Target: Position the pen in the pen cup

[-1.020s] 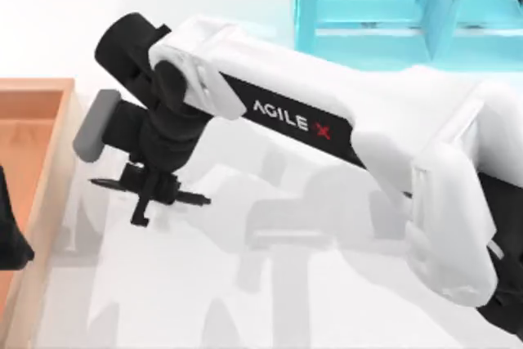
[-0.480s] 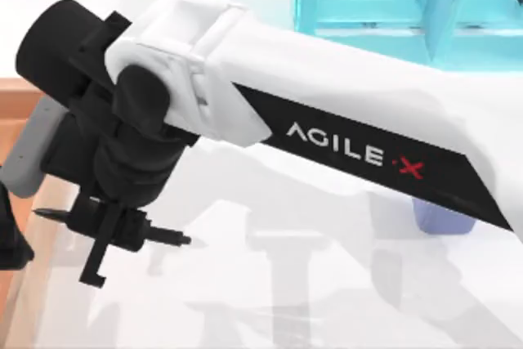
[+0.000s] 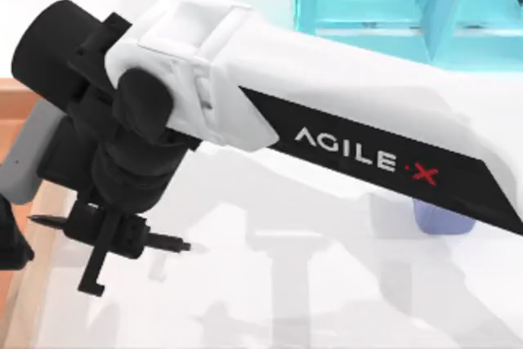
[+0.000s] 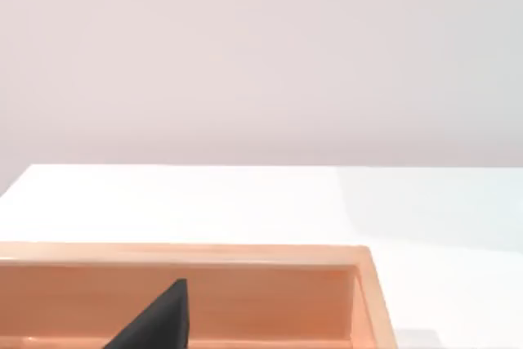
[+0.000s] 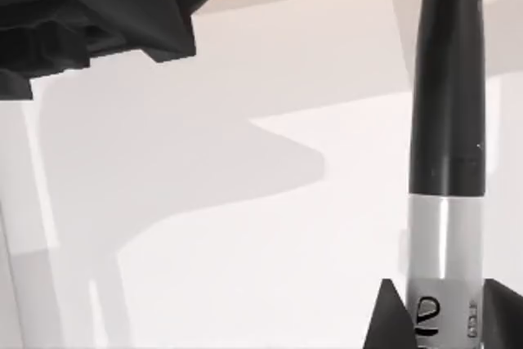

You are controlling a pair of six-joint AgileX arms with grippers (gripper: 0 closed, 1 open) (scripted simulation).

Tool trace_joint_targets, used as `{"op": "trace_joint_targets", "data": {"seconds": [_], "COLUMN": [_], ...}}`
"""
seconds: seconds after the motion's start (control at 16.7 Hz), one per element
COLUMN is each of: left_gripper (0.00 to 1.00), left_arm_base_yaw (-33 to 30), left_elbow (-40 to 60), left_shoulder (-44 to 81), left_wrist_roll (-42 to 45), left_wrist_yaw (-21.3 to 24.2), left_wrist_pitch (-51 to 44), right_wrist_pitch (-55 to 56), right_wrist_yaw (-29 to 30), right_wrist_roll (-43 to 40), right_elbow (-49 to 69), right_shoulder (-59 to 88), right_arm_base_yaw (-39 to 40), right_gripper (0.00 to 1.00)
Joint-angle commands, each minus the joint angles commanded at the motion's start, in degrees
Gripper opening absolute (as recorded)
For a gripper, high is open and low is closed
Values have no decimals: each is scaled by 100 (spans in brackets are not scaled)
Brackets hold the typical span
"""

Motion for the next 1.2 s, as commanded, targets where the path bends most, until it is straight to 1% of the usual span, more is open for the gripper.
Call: {"op": "trace_joint_targets", "data": {"seconds": [0.12, 0.24, 0.36, 0.48, 0.72, 1.2], "left_gripper": [100, 100, 100, 100, 100, 100], "left_arm_base_yaw": [0, 0, 0, 0, 0, 0], "left_elbow": [0, 0, 0, 0, 0, 0], "left_shoulder": [0, 0, 0, 0, 0, 0], "left_wrist_roll": [0, 0, 0, 0, 0, 0], "left_wrist_yaw": [0, 0, 0, 0, 0, 0], "left_wrist_pitch": [0, 0, 0, 0, 0, 0], "right_wrist_pitch": [71, 192, 355, 548, 972, 1691], "right_wrist_yaw": [-276, -754, -1391, -2157, -3977, -8073], "right_wrist_roll": [-237, -639, -1172, -1808, -3268, -6234], "right_elbow": [-184, -501, -930, -1445, -2629, -4952], "right_shoulder": [-42, -121, -229, -364, -689, -1341], "right_arm_base_yaw": [-185, -524, -997, -1579, -2947, -5665], "right_gripper": [0, 0, 0, 0, 0, 0]}}
